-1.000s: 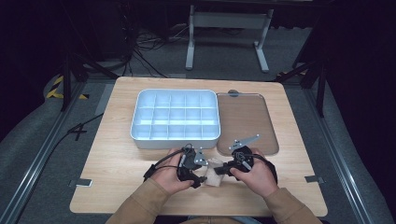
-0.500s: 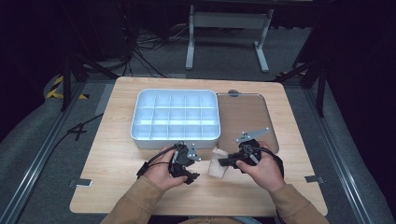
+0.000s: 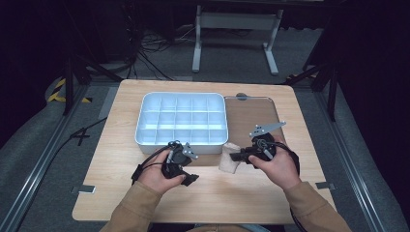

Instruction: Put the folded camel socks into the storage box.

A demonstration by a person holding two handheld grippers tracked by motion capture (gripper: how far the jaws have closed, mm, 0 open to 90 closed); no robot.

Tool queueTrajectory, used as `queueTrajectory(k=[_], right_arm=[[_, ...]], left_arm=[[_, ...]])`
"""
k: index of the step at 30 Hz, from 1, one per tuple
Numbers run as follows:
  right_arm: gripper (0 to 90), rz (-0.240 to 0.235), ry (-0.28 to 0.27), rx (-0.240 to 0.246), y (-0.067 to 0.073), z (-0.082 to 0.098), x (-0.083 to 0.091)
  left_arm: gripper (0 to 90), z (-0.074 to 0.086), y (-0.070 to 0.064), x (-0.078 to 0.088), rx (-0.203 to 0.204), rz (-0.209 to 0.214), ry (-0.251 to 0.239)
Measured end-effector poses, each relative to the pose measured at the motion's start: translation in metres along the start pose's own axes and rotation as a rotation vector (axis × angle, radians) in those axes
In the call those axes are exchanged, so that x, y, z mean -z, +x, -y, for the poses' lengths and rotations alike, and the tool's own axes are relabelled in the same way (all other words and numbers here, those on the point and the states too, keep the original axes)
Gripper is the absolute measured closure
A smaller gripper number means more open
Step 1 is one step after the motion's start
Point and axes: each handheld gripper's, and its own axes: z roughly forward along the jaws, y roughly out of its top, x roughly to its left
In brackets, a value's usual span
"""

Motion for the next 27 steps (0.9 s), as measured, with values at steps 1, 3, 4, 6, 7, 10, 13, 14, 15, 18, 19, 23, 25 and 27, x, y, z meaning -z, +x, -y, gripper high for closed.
queueTrajectory(k=[1, 3, 4, 6, 7, 10, 13, 14, 15, 18, 19, 23, 25, 27], right_arm=[[76.2, -0.001, -0.004, 0.004, -0.001, -0.001, 0.001], [76.2, -0.001, -0.009, 0.009, -0.002, -0.003, 0.001], [76.1, 0.001, -0.015, 0.013, -0.003, -0.005, 0.002], [76.1, 0.016, -0.002, 0.032, -0.006, -0.009, 0.002], [76.1, 0.016, -0.002, 0.032, -0.006, -0.009, 0.002], [76.1, 0.025, 0.001, 0.039, -0.009, -0.011, 0.004], [76.0, 0.023, 0.001, 0.036, -0.011, -0.015, 0.007], [75.9, 0.026, 0.003, 0.035, -0.012, -0.017, 0.007], [75.9, 0.024, 0.005, 0.031, -0.012, -0.019, 0.008], [75.8, 0.034, 0.011, 0.042, -0.014, -0.027, 0.008], [75.6, 0.036, 0.016, 0.048, -0.014, -0.030, 0.008], [75.5, 0.050, 0.029, 0.074, -0.016, -0.042, 0.009], [75.5, 0.048, 0.031, 0.080, -0.017, -0.049, 0.009], [75.4, 0.050, 0.037, 0.086, -0.018, -0.054, 0.009]], left_arm=[[38.1, 0.001, 0.001, 0.001, 0.014, 0.012, -0.003], [36.8, 0.002, 0.003, 0.003, 0.019, 0.012, -0.013], [36.8, 0.003, 0.004, 0.004, 0.026, 0.004, -0.020], [36.1, 0.004, 0.005, 0.007, 0.023, -0.007, -0.026], [36.1, 0.004, 0.005, 0.007, 0.023, -0.007, -0.026], [36.4, 0.005, 0.005, 0.008, 0.021, -0.016, -0.027], [40.0, 0.005, 0.005, 0.007, 0.022, 0.001, -0.017], [40.0, 0.006, 0.005, 0.007, 0.028, 0.001, -0.014], [40.3, 0.006, 0.006, 0.007, 0.025, 0.001, -0.013], [40.7, 0.007, 0.007, 0.008, 0.029, 0.002, -0.015], [40.6, 0.008, 0.007, 0.009, 0.030, 0.007, -0.015], [40.2, 0.010, 0.007, 0.011, 0.037, 0.001, -0.019], [40.0, 0.013, 0.007, 0.012, 0.042, 0.003, -0.020], [39.8, 0.016, 0.007, 0.012, 0.055, 0.005, -0.020]])
